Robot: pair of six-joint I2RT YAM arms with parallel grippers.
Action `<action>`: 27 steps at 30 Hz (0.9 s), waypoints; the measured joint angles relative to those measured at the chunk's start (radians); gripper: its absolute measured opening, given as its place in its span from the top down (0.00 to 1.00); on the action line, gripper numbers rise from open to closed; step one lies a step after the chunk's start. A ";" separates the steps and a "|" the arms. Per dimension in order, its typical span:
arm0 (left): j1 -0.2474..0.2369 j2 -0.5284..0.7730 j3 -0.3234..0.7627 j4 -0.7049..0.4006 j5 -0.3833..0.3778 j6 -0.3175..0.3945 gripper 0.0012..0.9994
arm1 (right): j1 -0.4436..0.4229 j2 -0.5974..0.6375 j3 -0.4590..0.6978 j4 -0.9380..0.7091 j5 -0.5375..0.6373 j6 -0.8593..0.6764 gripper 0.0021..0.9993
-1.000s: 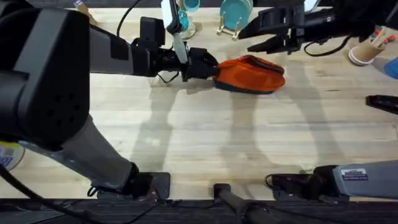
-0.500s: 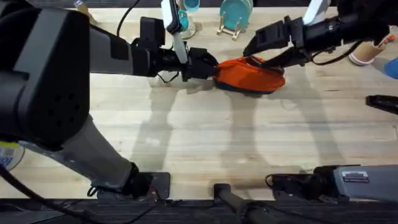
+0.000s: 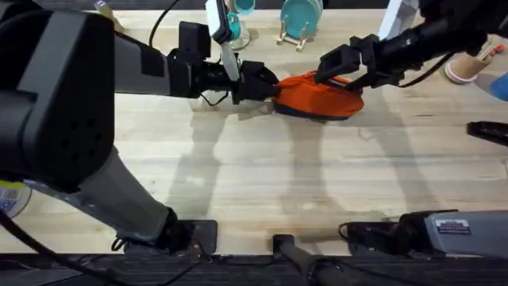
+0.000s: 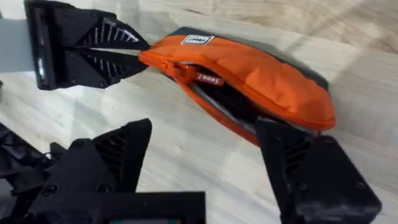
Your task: Unzip the bag, pick up the pens from the table one at a time and place them inside, then zip the bag closed.
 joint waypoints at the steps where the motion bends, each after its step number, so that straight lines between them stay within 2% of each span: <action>1: 0.000 0.000 0.000 0.000 0.000 0.000 0.96 | 0.006 0.000 0.000 0.003 0.008 0.000 0.00; 12: 0.000 0.000 0.000 0.000 0.000 0.000 0.96 | 0.060 0.047 0.000 0.065 0.049 0.066 0.00; 27: 0.000 0.000 0.000 0.000 0.000 0.000 0.96 | 0.094 0.086 -0.011 0.187 0.008 0.311 0.00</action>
